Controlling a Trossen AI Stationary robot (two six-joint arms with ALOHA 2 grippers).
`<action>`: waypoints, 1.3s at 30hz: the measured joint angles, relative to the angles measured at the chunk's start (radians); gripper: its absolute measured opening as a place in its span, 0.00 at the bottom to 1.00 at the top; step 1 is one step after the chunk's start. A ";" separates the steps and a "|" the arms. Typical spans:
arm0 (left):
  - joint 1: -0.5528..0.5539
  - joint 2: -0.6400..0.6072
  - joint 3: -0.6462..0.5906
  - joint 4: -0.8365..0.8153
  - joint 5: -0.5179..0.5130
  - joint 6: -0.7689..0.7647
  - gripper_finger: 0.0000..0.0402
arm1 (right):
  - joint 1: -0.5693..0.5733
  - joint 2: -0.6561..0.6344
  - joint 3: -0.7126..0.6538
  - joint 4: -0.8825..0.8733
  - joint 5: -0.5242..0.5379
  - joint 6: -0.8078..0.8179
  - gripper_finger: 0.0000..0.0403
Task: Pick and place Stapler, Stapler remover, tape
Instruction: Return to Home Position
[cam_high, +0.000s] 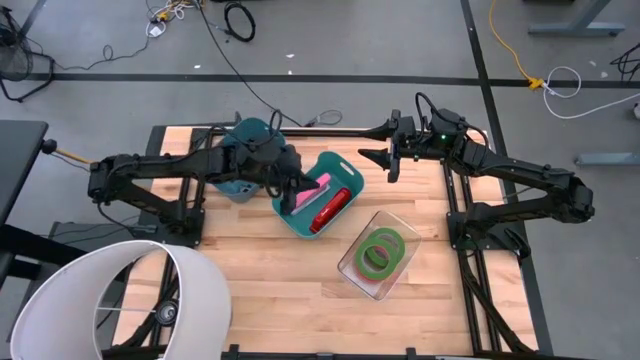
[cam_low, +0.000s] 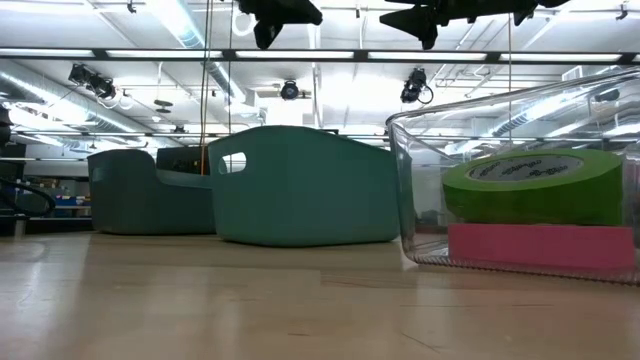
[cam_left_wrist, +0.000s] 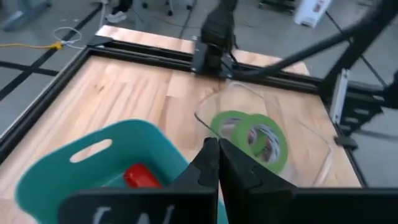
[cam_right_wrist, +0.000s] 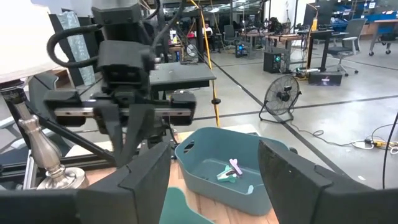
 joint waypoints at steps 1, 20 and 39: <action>-0.007 0.000 0.000 -0.004 0.003 0.010 0.01 | 0.000 0.000 0.000 0.000 0.000 0.000 0.59; -0.094 -0.066 -0.084 -0.102 0.002 0.139 0.00 | 0.000 0.000 0.000 -0.001 0.000 0.000 0.59; -0.092 -0.428 -0.739 0.468 0.004 0.082 0.00 | 0.000 0.000 0.000 0.000 0.000 0.000 0.59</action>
